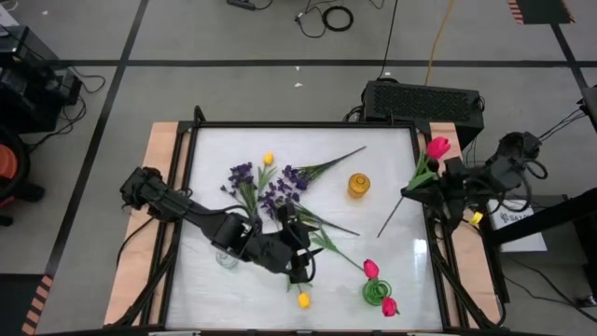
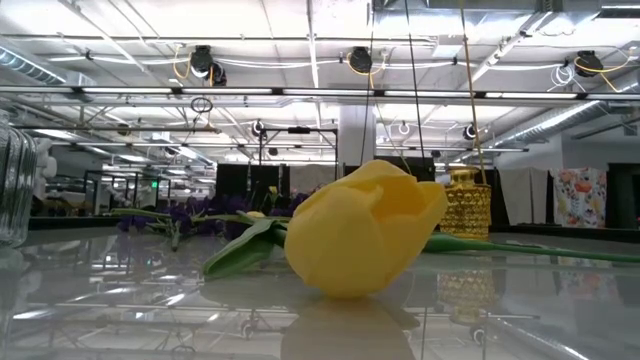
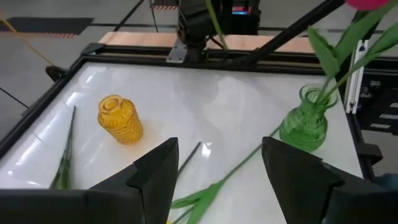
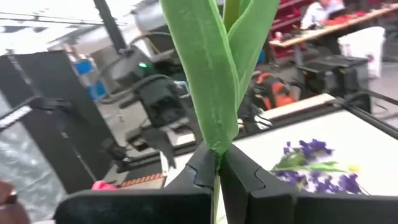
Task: Sort flowers into vase by color
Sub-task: Put the red flower into the green vase
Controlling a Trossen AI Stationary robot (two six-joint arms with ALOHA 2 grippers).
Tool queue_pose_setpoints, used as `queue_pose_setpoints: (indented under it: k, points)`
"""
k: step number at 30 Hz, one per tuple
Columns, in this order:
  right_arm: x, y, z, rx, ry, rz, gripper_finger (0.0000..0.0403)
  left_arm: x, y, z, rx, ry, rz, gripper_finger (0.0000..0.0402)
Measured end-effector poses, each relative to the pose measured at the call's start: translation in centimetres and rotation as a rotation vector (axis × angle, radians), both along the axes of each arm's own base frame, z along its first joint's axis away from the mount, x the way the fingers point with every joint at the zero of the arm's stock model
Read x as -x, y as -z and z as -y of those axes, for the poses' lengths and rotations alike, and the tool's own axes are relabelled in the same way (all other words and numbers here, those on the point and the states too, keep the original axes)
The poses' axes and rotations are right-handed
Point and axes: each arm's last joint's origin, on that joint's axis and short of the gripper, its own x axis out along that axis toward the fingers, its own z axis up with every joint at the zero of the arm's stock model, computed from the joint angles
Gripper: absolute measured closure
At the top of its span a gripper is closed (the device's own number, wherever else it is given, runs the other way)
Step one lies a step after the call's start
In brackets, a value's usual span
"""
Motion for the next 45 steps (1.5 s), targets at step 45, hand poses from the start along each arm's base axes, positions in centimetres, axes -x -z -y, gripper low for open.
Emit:
queue_pose_setpoints:
  k: [45]
  points:
    - [-0.2,4.9,-11.9,-0.093,0.048,-0.147,0.0402,0.8,1.3,-1.3,-0.118,-0.089,-0.146,0.0165]
